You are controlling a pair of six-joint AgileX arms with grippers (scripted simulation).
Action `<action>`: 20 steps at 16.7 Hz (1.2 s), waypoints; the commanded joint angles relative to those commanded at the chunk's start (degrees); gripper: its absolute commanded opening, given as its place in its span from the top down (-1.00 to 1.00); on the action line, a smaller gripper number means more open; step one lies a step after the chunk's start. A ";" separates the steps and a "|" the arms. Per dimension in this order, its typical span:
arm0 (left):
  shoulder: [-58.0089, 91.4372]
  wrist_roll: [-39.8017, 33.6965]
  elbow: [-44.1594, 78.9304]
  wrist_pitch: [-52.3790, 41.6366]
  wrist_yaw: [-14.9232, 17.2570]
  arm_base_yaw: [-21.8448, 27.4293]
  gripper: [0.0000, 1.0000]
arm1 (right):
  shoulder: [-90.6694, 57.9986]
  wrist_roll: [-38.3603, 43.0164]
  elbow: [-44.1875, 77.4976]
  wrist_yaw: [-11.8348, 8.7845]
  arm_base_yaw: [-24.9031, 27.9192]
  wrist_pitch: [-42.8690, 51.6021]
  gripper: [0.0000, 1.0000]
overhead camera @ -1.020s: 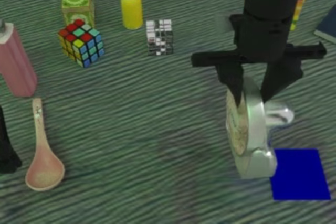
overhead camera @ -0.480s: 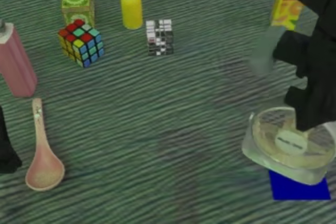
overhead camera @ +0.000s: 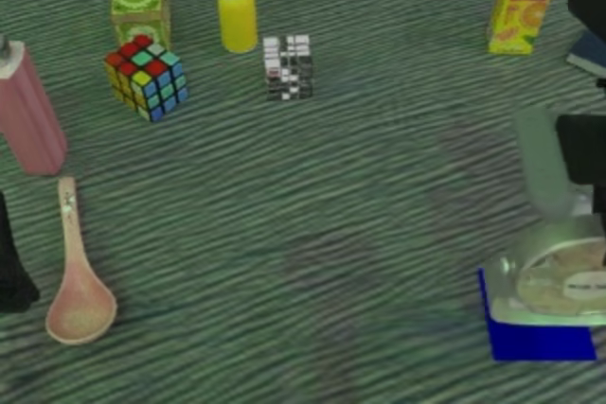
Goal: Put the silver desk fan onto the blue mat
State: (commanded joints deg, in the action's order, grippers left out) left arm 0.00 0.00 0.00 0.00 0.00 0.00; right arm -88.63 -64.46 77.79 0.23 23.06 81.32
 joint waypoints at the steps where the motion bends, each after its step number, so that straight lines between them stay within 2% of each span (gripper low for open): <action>1: 0.00 0.00 0.00 0.00 0.00 0.00 -1.00 | 0.41 -1.35 -0.72 0.30 -0.21 -0.39 1.00; 8: 0.00 0.00 0.00 0.00 0.00 0.00 -1.00 | 0.43 -2.00 -1.20 0.34 -0.04 -0.72 1.00; 13: 0.00 0.00 0.00 0.00 0.00 0.00 -1.00 | 0.03 -2.19 -7.60 0.42 -0.45 -7.83 1.00; 17: 0.00 0.00 0.00 0.00 0.00 0.00 -1.00 | -0.13 -2.28 -8.29 0.48 -0.48 -8.55 1.00; 20: 0.00 0.00 0.00 0.00 0.00 0.00 -1.00 | -0.13 -2.28 -8.29 0.48 -0.48 -8.55 0.55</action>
State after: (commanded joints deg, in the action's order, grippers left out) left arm 0.00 0.00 0.00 0.00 0.00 0.00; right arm -88.76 -66.74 69.49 0.71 22.58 72.77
